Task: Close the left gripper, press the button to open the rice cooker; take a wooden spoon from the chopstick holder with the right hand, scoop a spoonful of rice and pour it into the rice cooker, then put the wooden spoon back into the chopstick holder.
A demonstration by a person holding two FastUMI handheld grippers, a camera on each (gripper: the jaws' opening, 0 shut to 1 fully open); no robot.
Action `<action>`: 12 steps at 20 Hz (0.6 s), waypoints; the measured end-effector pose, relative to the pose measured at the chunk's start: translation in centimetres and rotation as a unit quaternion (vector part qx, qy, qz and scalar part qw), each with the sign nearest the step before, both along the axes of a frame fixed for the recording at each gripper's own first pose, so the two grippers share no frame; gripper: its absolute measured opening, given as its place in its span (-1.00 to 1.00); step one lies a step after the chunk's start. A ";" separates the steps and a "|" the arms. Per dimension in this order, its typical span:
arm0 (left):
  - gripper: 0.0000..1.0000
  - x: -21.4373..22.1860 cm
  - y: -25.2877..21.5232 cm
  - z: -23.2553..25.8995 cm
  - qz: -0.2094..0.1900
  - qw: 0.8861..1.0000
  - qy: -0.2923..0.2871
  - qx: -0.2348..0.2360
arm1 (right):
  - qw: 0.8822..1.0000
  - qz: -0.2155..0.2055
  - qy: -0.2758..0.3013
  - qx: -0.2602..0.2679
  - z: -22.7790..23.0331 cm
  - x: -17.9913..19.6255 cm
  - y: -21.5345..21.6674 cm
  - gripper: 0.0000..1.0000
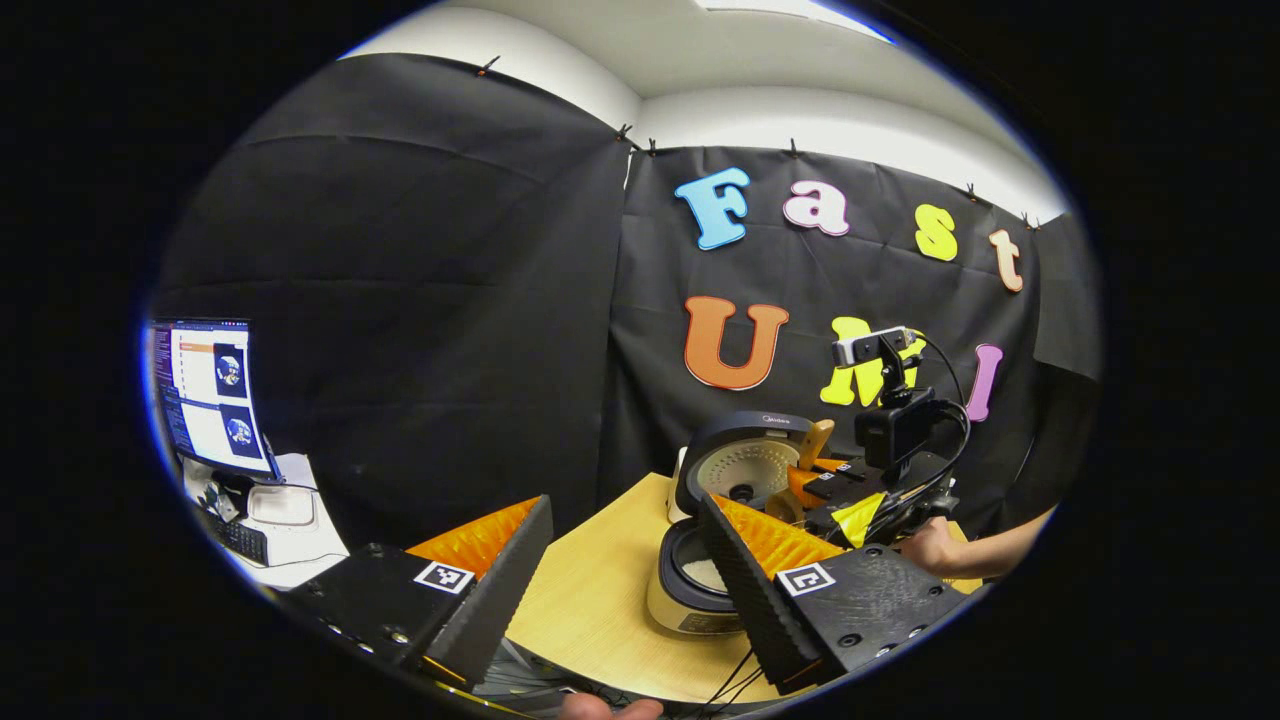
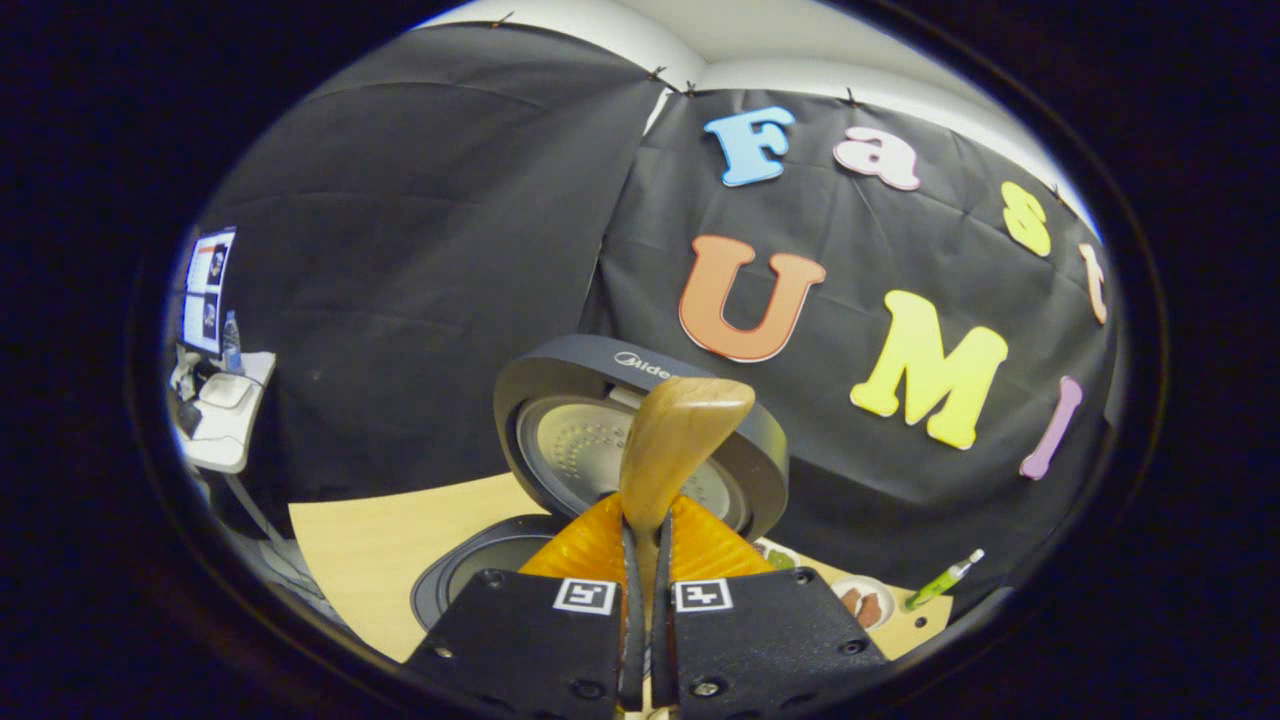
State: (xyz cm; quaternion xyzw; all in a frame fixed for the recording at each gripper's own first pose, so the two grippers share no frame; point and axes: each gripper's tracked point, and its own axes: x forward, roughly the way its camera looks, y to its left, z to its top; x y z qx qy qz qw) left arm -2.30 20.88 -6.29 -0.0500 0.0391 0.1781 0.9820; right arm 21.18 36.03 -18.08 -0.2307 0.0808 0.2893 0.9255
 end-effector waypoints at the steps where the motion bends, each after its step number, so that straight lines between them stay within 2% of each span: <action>1: 0.89 0.1 -0.1 0.0 -0.001 1.000 -0.001 -0.001 | 1.000 0.006 -0.013 -0.010 0.2 -0.4 0.2 -0.84; 5: 0.89 0.2 -0.3 0.2 -0.004 1.000 -0.003 0.001 | 0.999 0.027 -0.027 -0.021 0.0 -1.0 0.3 -0.84; 12: 0.89 0.5 -1.3 0.6 -0.020 1.000 -0.003 0.001 | 0.999 0.012 0.022 0.047 1.7 -0.7 -0.4 -0.84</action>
